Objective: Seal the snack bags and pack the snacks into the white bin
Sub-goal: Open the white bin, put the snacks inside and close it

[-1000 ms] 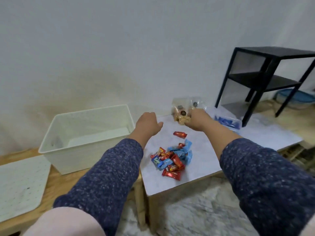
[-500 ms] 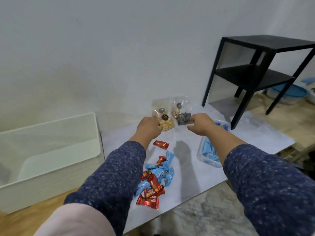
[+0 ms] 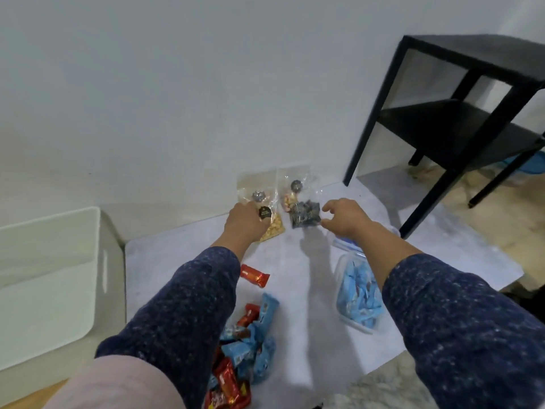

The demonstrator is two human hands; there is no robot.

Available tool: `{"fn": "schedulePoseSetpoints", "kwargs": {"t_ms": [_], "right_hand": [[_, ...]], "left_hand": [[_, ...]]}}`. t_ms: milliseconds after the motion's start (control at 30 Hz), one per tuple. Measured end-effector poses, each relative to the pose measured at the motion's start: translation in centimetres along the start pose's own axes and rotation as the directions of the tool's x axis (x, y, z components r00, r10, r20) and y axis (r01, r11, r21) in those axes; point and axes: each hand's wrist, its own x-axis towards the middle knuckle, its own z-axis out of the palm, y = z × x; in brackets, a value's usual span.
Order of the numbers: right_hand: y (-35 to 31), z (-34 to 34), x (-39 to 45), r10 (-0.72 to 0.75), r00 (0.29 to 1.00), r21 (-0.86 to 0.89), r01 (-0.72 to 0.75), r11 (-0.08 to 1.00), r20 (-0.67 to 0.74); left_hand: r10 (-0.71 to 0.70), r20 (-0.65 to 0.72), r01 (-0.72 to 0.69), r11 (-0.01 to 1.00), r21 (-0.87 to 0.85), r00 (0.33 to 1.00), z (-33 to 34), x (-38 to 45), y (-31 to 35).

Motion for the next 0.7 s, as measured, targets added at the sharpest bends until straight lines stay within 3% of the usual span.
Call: {"fn": "schedulePoseSetpoints", "kwargs": {"t_ms": [133, 233, 433, 600, 700], "right_hand": [[2.0, 0.8, 5.7, -0.018, 1.0, 0.095, 0.017, 0.995, 0.01], [3.4, 1.6, 10.2, -0.034, 0.998, 0.186, 0.025, 0.982, 0.046], [5.7, 3.0, 17.3, -0.055, 0.99, 0.411, -0.002, 0.912, 0.126], [6.3, 4.2, 19.8, -0.107, 0.973, 0.483, -0.006, 0.876, 0.206], [6.3, 4.7, 20.4, -0.137, 0.973, 0.544, 0.014, 0.839, 0.185]], "left_hand": [[-0.112, -0.023, 0.103, 0.962, -0.252, 0.993, 2.4, 3.6, 0.4], [-0.181, -0.023, 0.162, 0.928, -0.336, 0.983, 4.0, 6.2, 0.6], [-0.284, -0.059, 0.245, 0.901, -0.358, 0.957, 7.1, 10.6, 1.0], [-0.387, -0.113, 0.319, 0.867, -0.383, 0.915, 8.2, 11.9, 1.3], [-0.399, -0.152, 0.325, 0.874, -0.362, 0.904, 8.0, 12.2, 1.3]]}}
